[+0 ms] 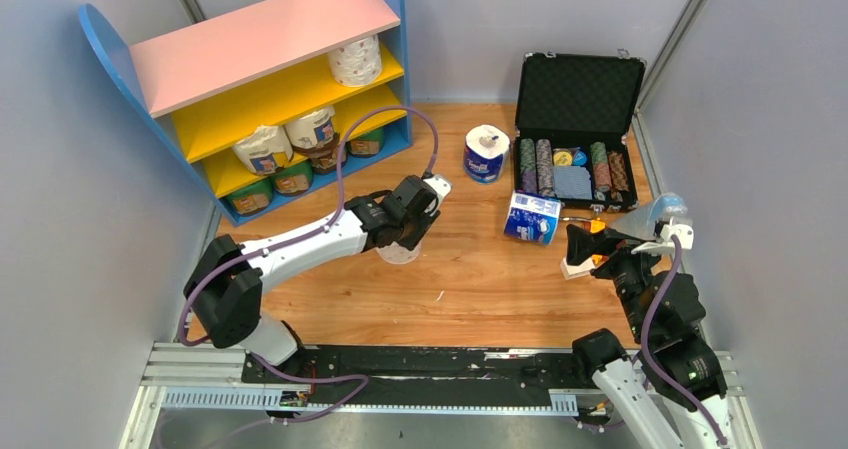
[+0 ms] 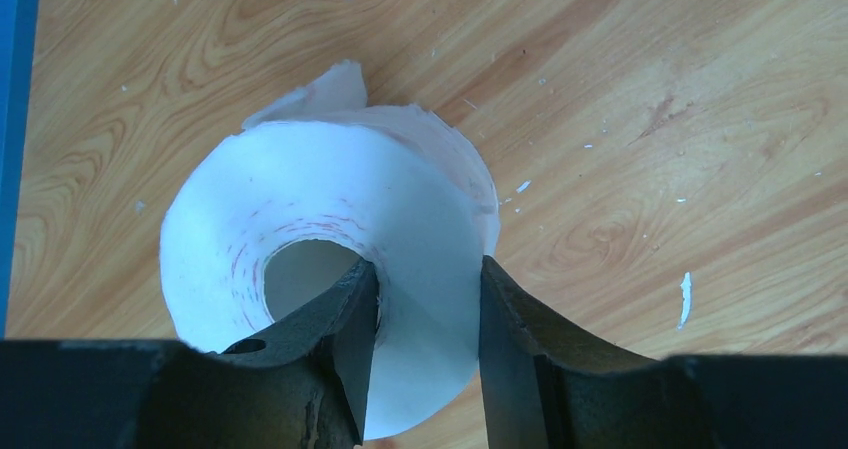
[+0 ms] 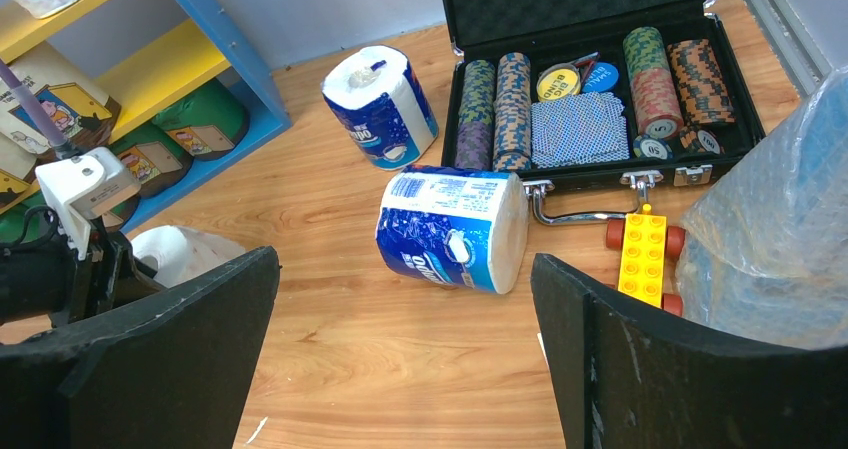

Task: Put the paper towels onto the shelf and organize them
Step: Place the paper towel at the center of the board, then pick up the paper towel from the center of the board.

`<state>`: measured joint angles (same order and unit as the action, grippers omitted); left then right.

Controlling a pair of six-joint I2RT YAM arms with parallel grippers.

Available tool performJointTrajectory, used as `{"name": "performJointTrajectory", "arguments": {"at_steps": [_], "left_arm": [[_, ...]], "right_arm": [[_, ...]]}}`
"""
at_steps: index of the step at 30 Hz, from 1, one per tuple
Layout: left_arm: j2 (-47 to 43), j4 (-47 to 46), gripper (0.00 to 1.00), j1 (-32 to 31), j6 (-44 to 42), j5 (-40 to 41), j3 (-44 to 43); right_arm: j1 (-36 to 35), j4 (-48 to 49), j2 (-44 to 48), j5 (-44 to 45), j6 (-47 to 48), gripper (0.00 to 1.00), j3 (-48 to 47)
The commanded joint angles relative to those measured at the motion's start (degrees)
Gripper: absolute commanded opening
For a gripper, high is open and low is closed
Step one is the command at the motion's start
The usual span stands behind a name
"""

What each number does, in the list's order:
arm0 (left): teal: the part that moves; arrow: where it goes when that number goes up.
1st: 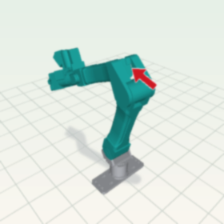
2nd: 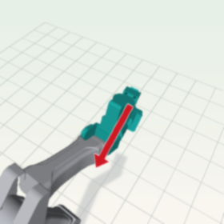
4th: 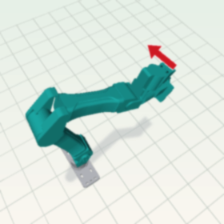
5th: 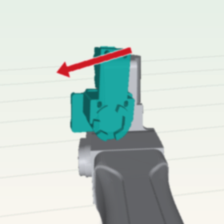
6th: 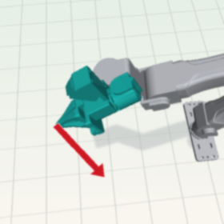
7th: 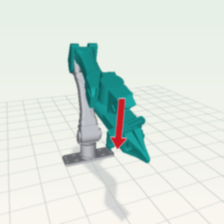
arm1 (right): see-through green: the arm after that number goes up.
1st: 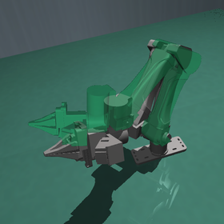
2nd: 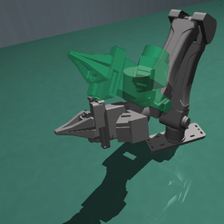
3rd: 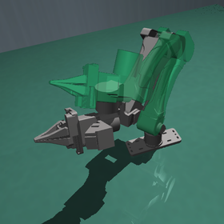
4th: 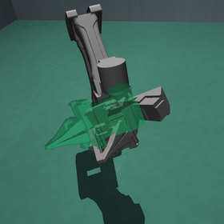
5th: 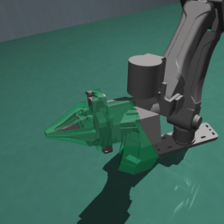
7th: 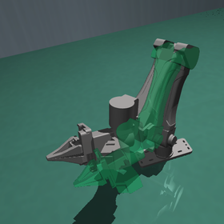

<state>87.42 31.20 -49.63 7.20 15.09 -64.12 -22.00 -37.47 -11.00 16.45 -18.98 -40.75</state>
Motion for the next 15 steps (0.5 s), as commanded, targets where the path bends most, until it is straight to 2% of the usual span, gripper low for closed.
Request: {"name": "performJointTrajectory", "arguments": {"at_steps": [1,6,13,15], "left_arm": [[-2.52,-5.09,0.48,0.25,1.18,-0.46,2.21],[-2.95,-6.16,0.59,0.23,1.47,0.34,4.50],[-0.93,-7.55,0.60,0.27,2.03,0.16,5.99],[-0.30,-7.63,0.57,0.29,2.25,0.23,6.15]], "right_arm": [[0.09,1.61,-0.31,0.39,-0.26,1.00,0.15],[0.08,1.61,-0.37,0.29,-0.25,1.00,0.15],[0.10,1.61,0.07,0.47,-0.26,1.00,0.15],[0.11,1.61,0.18,0.51,-0.27,1.00,0.15]]}}
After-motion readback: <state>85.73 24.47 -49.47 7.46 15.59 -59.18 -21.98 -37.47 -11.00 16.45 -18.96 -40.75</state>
